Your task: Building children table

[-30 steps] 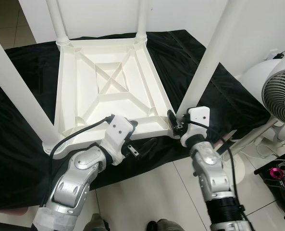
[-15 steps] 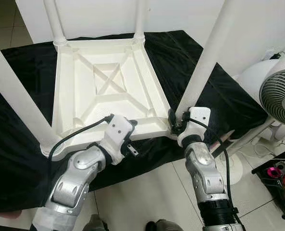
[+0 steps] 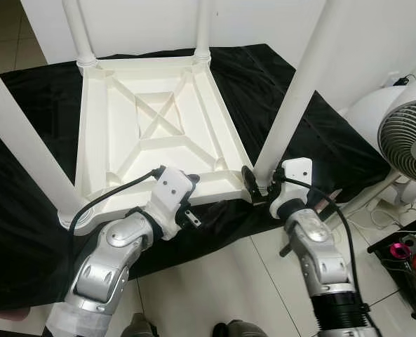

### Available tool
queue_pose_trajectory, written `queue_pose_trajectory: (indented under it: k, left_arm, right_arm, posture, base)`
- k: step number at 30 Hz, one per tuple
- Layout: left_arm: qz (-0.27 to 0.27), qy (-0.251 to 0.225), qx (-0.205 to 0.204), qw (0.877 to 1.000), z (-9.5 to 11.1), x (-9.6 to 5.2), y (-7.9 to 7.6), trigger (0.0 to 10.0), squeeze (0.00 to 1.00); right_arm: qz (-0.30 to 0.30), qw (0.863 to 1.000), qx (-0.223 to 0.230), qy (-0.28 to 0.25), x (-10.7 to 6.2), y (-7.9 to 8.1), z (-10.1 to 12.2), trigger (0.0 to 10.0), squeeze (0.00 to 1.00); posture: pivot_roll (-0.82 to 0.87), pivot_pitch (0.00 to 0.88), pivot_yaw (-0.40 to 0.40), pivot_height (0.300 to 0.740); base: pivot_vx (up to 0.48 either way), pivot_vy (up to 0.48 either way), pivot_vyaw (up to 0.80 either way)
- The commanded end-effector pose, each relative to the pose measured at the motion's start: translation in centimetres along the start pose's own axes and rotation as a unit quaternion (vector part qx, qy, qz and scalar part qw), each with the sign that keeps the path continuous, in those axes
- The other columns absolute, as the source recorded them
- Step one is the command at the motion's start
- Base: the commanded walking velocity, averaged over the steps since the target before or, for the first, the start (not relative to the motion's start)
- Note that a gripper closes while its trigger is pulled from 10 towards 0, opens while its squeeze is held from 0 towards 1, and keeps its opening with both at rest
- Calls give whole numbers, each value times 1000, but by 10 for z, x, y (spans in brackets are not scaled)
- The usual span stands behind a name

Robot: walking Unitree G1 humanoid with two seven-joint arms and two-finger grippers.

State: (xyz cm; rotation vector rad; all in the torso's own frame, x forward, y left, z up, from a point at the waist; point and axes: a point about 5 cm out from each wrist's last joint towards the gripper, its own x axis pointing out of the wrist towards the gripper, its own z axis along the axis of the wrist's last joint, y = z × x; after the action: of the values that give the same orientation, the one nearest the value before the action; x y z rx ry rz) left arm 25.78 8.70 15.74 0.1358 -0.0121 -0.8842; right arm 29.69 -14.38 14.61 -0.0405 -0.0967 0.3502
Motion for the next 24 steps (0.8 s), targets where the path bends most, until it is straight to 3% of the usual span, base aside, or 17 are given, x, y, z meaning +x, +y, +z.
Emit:
queue_pose_trajectory:
  k: [1,2,7,16,17,24]
  left_arm:
    - [11,2,-4,1000,0,-1,0,10000,0]
    - [9,6,-1,1000,-1,-1,-1,10000,0]
    - [7,7,2,1000,-2,1,-3,10000,0]
    - [5,4,2,1000,0,4,-4,10000,0]
    - [4,3,3,1000,0,4,-4,10000,0]
    - [4,4,4,1000,0,3,-4,10000,0]
  right_arm:
    - [35,999,-2,-6,3,2,2,10000,0]
    - [69,997,-16,-4,5,-2,3,10000,0]
    - [127,991,-35,-5,12,-8,5,10000,0]
    - [161,986,-51,3,20,-13,6,10000,0]
    - [178,982,-57,16,19,-16,2,0,0]
    - [190,979,-64,29,15,-22,-4,0,0]
  posture:
    - [-78,75,-14,740]
    - [-76,76,-13,740]
    - [-76,74,-7,740]
    - [-70,71,-4,740]
    - [-67,71,-4,740]
    - [-68,72,-2,740]
  base:
    - [0,0,0]
    - [0,0,0]
    - [0,0,0]
    - [0,0,0]
    - [0,0,0]
    - [0,0,0]
